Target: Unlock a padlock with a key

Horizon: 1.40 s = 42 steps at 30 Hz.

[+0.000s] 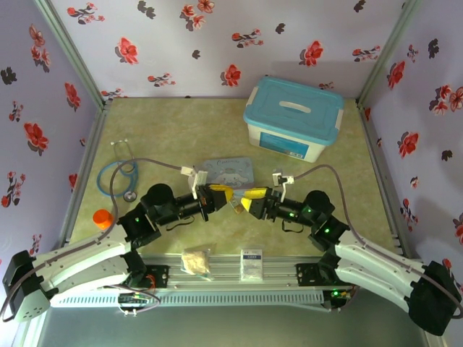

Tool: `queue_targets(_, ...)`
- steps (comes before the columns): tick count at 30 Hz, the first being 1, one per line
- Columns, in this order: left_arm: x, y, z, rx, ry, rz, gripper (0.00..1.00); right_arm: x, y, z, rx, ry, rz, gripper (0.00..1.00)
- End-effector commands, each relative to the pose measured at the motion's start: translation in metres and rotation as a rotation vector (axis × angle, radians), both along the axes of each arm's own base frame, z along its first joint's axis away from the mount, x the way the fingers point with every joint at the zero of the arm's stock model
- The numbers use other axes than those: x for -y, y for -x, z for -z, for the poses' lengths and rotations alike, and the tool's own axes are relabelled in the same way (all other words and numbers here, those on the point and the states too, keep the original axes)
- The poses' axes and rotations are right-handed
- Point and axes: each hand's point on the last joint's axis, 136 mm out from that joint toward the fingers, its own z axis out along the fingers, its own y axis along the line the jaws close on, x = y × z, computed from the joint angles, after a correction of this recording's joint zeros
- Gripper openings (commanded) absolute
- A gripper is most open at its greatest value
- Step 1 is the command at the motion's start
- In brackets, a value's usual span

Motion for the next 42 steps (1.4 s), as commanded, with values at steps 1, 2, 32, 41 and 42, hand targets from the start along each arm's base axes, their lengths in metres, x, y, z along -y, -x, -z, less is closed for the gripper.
queue_targets(1,0.004,0.003,-0.016,0.011,0.066,0.037,0.00,-0.006,0.006,-0.015,0.057,-0.015,-0.027,0.50)
queue_targets(2,0.005,0.004,-0.016,0.008,0.072,0.044,0.00,-0.007,0.007,-0.016,0.064,-0.014,-0.029,0.49)
queue_targets(32,0.022,-0.003,0.002,-0.055,0.080,0.062,0.00,-0.008,0.008,-0.013,0.054,-0.036,-0.019,0.17)
queue_targets(41,0.021,-0.011,0.008,-0.089,0.085,0.036,0.02,-0.004,0.008,-0.004,0.042,-0.011,0.002,0.01)
queue_targets(42,0.018,-0.016,0.009,-0.111,0.096,0.012,0.22,-0.001,0.006,-0.002,0.045,0.000,0.021,0.01)
